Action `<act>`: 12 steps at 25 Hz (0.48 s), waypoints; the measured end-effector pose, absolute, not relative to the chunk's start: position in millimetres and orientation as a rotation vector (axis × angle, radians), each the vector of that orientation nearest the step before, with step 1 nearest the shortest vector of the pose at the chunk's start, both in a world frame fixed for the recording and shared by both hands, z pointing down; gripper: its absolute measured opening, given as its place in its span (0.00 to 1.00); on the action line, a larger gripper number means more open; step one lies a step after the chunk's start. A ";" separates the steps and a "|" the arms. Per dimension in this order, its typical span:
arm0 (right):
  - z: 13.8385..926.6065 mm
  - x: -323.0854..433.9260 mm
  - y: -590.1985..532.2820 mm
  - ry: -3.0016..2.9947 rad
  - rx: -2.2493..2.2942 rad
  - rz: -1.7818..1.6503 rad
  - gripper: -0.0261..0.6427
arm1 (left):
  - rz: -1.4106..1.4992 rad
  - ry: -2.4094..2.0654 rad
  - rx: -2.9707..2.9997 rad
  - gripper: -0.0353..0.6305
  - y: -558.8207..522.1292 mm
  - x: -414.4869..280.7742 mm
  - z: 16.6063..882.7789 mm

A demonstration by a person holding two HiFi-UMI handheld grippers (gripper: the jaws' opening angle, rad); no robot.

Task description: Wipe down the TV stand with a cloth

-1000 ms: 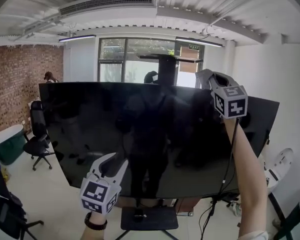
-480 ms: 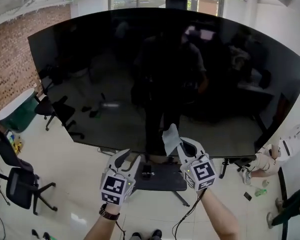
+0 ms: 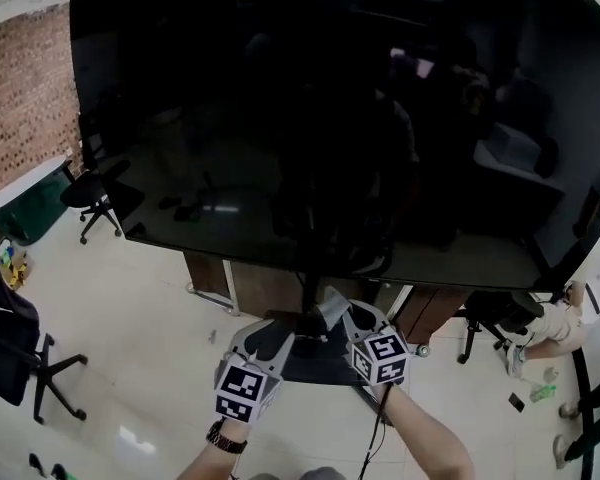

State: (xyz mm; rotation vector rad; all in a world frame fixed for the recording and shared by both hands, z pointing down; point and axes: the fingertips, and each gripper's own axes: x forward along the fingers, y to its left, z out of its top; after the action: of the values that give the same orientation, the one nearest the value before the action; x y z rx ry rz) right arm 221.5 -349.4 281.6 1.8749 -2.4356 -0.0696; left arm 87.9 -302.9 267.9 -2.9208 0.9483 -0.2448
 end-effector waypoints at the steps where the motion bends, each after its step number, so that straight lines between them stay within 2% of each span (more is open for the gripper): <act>1: 295.8 223.8 -367.4 -2.444 1.880 -0.115 0.05 | -0.226 0.942 -2.921 0.29 -306.4 91.3 295.4; 6: 351.1 245.2 -451.7 -2.467 1.886 -0.259 0.05 | -0.144 0.922 -2.941 0.29 -316.2 116.7 421.4; 12: 514.8 249.6 -494.5 -2.301 1.748 0.051 0.05 | -0.104 0.897 -2.906 0.29 -299.8 105.9 500.8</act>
State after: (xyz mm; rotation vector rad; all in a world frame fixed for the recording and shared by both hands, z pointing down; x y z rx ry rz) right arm 249.6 -494.5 514.8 1.7475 -2.3008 0.0509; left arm 105.9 -299.8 500.8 -2.9063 0.8968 -0.1043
